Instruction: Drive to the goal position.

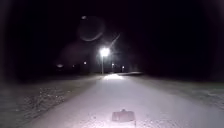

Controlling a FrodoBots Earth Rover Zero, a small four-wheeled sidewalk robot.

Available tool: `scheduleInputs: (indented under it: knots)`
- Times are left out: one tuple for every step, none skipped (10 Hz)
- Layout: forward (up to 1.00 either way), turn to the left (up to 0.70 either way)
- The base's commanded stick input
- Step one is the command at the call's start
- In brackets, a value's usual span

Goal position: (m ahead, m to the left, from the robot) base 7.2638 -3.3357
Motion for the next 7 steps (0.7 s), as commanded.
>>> scheduleInputs:
  knots:
    - [0.0, 0.0]
    - [0.0, 0.0]
    - [0.0, 0.0]
    - [0.0, 0.0]
    - [0.45, 0.0]
    - [0.45, 0.0]
    - [0.45, 0.0]
